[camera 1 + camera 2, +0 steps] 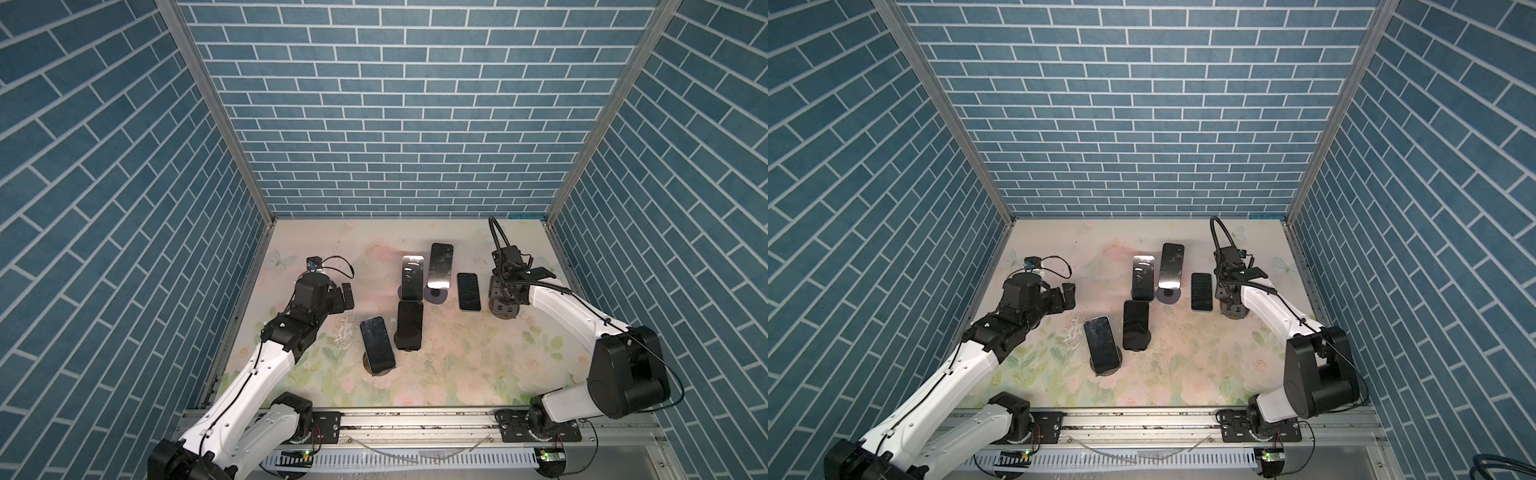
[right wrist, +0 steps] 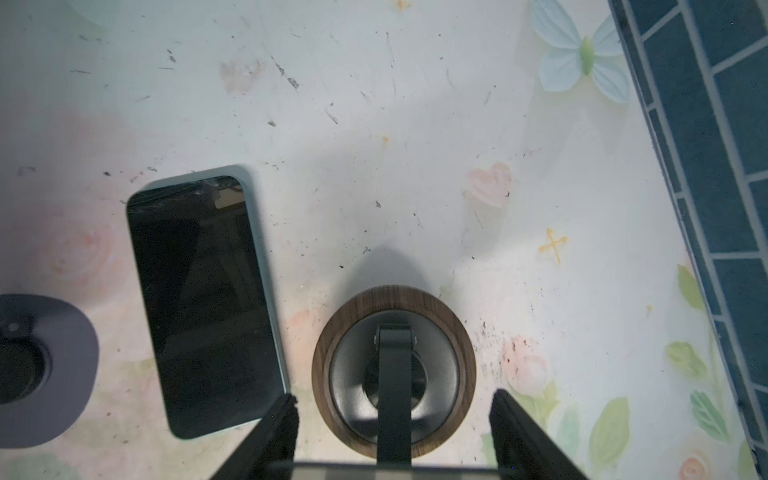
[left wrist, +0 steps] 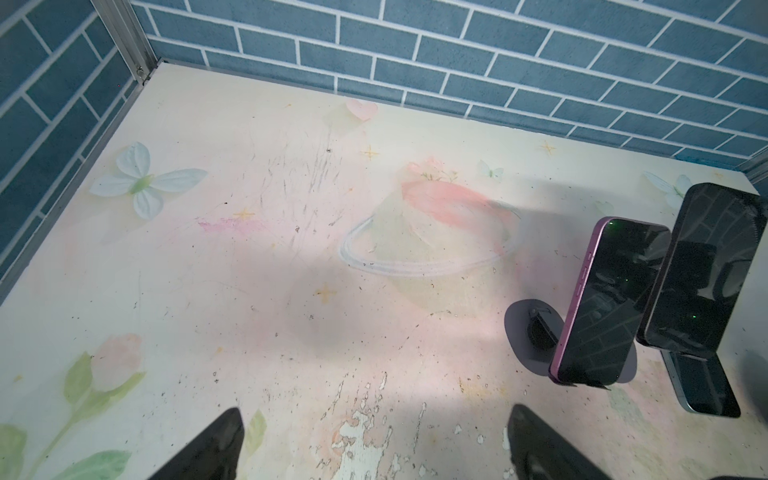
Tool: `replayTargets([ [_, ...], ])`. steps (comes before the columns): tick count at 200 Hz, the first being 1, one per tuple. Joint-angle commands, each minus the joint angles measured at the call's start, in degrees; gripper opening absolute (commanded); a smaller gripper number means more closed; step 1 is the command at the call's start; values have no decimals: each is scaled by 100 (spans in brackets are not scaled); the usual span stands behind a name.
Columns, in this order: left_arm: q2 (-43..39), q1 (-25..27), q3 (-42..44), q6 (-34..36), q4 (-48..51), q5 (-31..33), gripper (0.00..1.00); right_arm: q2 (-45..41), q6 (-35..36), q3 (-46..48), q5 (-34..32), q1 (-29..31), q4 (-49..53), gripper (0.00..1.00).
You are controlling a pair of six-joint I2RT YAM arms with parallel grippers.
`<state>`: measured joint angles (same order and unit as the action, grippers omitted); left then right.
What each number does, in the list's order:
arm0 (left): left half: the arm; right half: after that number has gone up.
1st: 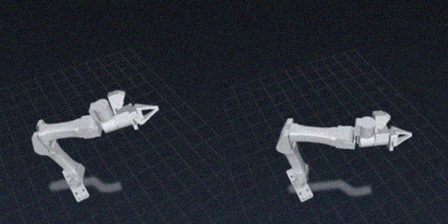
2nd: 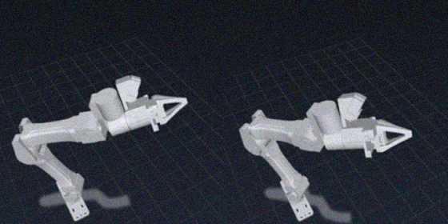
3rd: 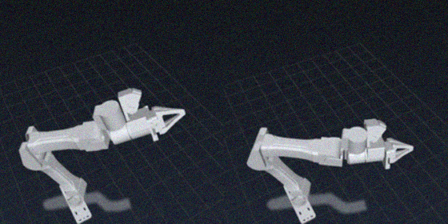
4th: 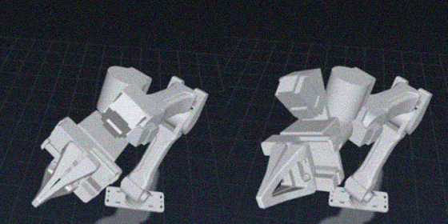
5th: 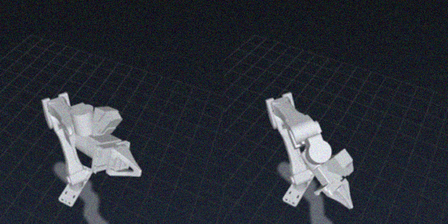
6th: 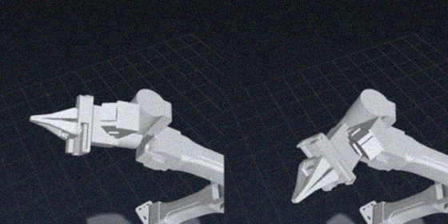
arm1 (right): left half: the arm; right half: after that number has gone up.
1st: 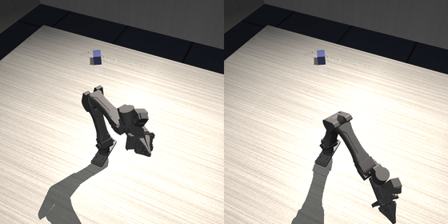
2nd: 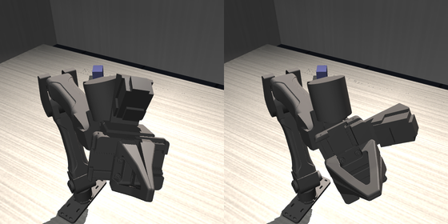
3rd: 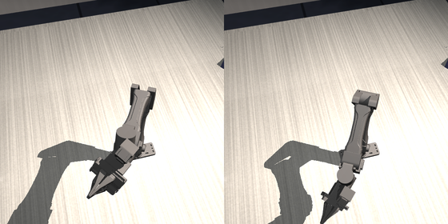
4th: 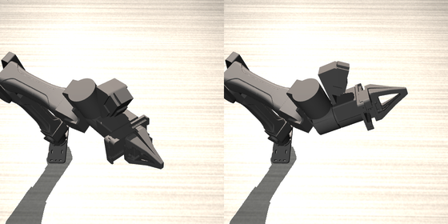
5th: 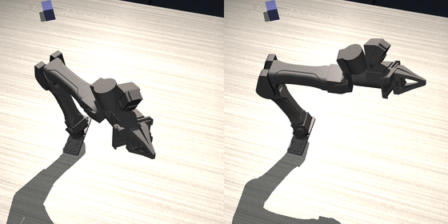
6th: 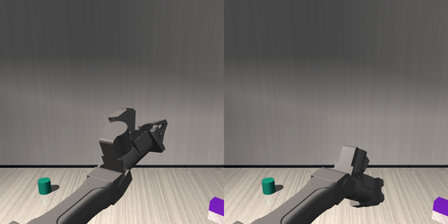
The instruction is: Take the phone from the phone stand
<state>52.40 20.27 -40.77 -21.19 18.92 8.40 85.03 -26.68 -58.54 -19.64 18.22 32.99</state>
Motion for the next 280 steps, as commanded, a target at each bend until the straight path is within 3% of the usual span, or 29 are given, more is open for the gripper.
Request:
replayTargets([
  [1, -140, 29, 44, 10, 144, 121, 100, 186, 241, -414, 215, -154, -398, 50],
  [104, -286, 29, 61, -3, 289, 218, 100, 930, 383, -619, 364, -345, -667, 57],
  [134, -257, 29, 52, -8, 279, 209, 100, 997, 347, -579, 389, -354, -664, 66],
  [150, -254, 28, 52, -7, 271, 203, 100, 971, 343, -567, 391, -357, -651, 76],
  [165, -256, 28, 61, -3, 270, 197, 100, 904, 322, -581, 382, -356, -581, 86],
  [186, -241, 28, 61, -7, 270, 208, 100, 663, 313, -601, 367, -354, -504, 89],
  [280, -32, 29, 61, -117, 36, 44, 100, -699, 147, -359, 693, -336, -71, 88],
])
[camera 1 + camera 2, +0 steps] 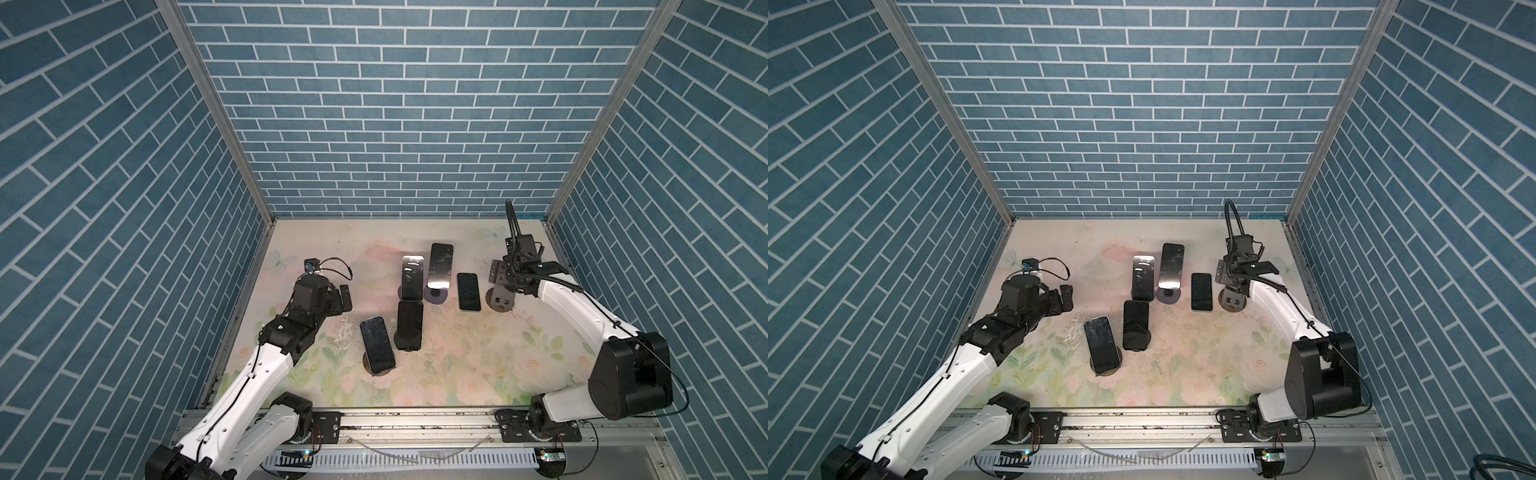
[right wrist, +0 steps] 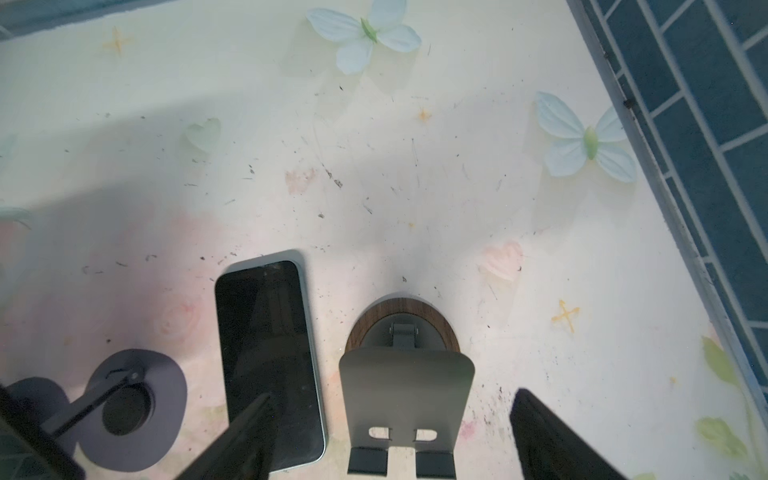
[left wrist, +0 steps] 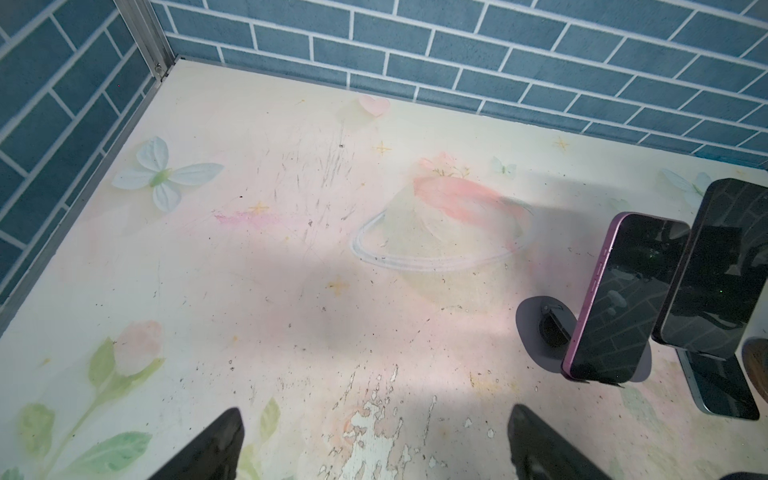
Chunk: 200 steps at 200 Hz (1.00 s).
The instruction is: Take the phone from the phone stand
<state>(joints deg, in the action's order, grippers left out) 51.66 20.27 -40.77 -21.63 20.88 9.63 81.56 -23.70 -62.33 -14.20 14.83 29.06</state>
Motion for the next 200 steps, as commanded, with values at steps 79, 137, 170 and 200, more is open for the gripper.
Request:
replayTargets([
  [79, 170, 29, 56, -271, -339, -132, 100, -1219, -231, 351, 1013, 203, 174, 96],
  [137, 299, 29, -128, -488, 101, 65, 100, -985, -204, 362, 1042, 885, -3, 99],
  [170, 222, 132, -239, -855, 576, 338, 100, -659, -333, 377, 1007, 1104, -118, 99],
  [200, 268, 764, -629, -1487, 1690, 1443, 100, -426, -472, 479, 1027, 1171, -290, 99],
])
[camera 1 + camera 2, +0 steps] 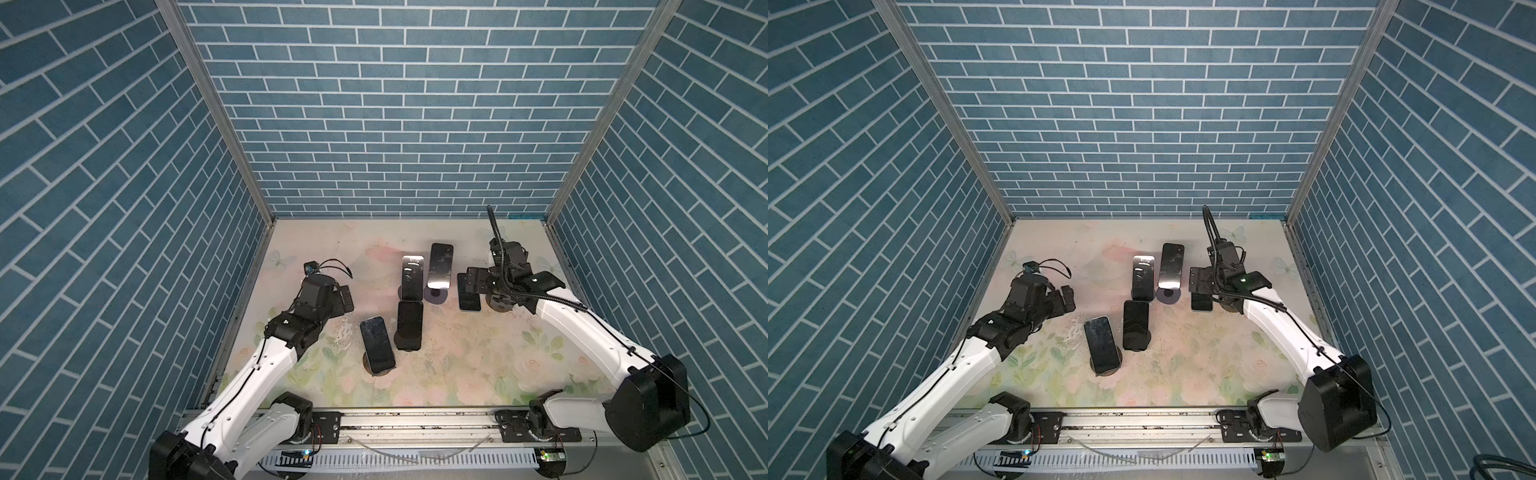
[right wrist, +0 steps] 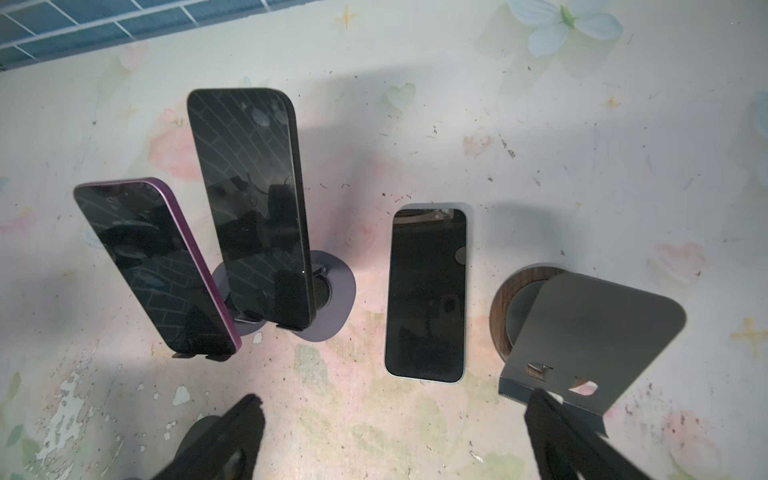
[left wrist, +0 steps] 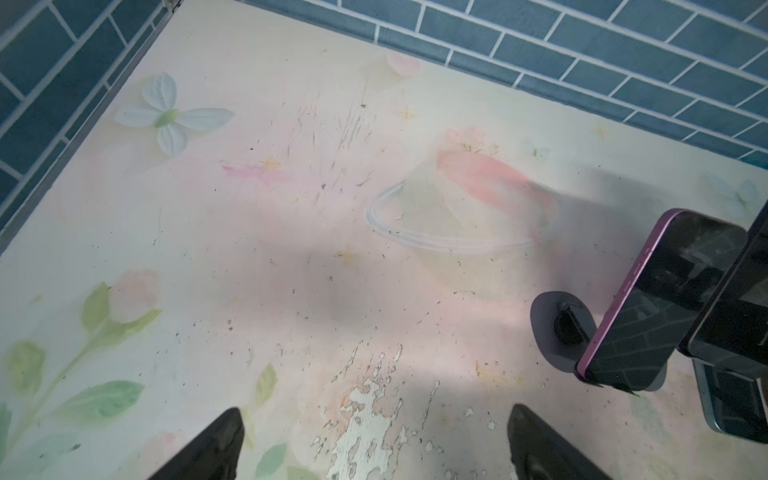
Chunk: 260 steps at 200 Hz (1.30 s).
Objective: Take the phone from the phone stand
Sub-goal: 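Reach the left gripper toward the black phone on the nearest stand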
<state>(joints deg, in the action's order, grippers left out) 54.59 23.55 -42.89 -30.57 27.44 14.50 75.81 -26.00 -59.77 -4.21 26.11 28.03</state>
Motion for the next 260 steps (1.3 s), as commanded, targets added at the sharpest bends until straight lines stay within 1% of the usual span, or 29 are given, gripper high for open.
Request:
replayTargets([
  [1, -26, 465, -428, -618, 1061, 992, 100, 156, -241, 226, 36, 43, -195, 99],
  [10, 35, 712, -542, -809, 1327, 1210, 100, 211, -250, 259, 38, 43, -239, 99],
  [33, 282, 1201, -843, -1351, 1923, 1433, 100, 374, -235, 323, 43, 52, -292, 99],
  [53, 533, 1770, -1095, -1824, 2412, 1753, 100, 507, -193, 368, 28, 52, -342, 99],
  [86, 967, 2872, -1536, -3025, 3186, 2636, 100, 670, -136, 465, 36, 54, -484, 99],
  [96, 1105, 3110, -1651, -3226, 3341, 2759, 100, 712, -105, 483, 50, 60, -527, 99],
  [99, 1145, 3169, -1680, -3406, 3384, 2796, 100, 726, -99, 491, 51, 61, -539, 99],
  [108, 1272, 3317, -1775, -3637, 3527, 2886, 100, 758, -73, 500, 67, 61, -562, 99],
  [132, 1554, 3565, -1937, -3887, 3594, 2884, 100, 827, 24, 519, 70, 60, -618, 99],
  [155, 1758, 3667, -1919, -4042, 3433, 2686, 100, 856, 104, 569, 78, 57, -681, 99],
  [201, 1705, 3701, -1483, -4089, 2472, 2252, 100, 891, 170, 753, 113, 61, -827, 99],
  [260, 1968, 3694, -1423, -4115, 2187, 1906, 100, 892, 304, 903, 96, 55, -882, 99],
])
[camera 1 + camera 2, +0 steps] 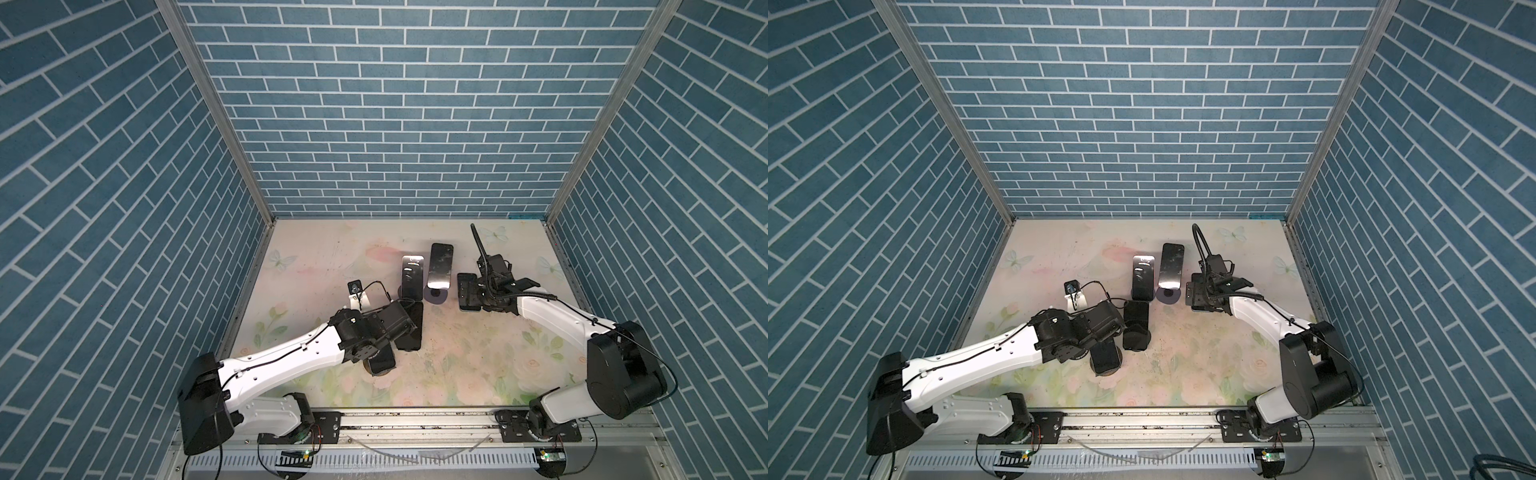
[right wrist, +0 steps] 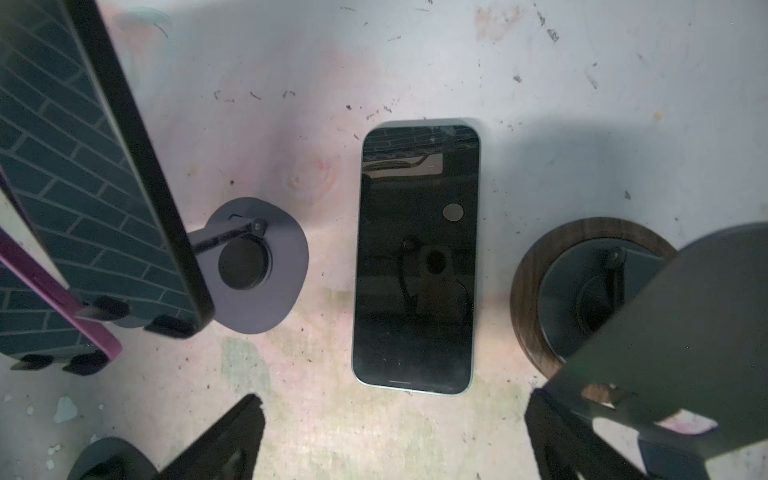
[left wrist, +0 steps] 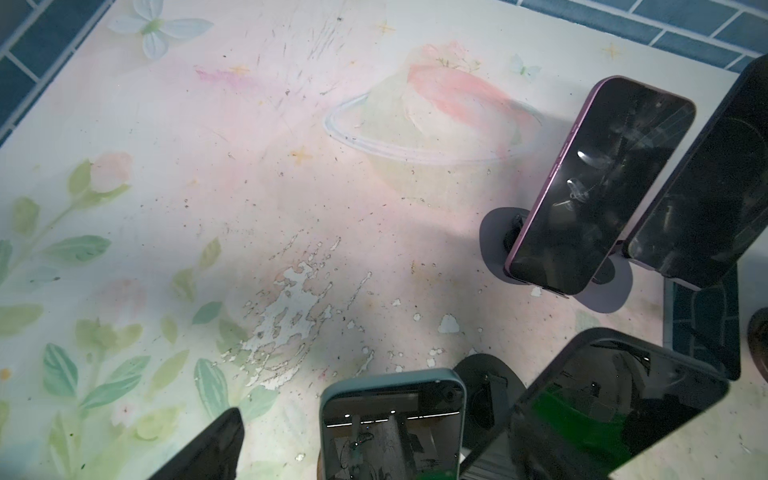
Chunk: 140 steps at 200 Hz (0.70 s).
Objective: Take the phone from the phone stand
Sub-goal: 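Reach the left gripper toward the black phone on the nearest stand, then grasp the black phone with the left gripper and lift it off the stand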
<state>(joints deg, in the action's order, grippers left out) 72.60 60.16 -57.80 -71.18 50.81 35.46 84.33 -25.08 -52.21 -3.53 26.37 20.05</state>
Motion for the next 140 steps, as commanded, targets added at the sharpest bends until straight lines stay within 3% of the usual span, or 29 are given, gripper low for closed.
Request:
replayTargets([
  [1, 176, 36, 63, -54, -150, -198, 100, 35, 213, 153, 28, 27, -87, 99],
  [57, 696, 36, -38, -102, -80, -468, 97, -19, 223, 313, 30, 31, -177, 99],
  [140, 790, -33, 167, -186, -246, -519, 92, -57, 230, 430, 17, 24, -181, 99],
])
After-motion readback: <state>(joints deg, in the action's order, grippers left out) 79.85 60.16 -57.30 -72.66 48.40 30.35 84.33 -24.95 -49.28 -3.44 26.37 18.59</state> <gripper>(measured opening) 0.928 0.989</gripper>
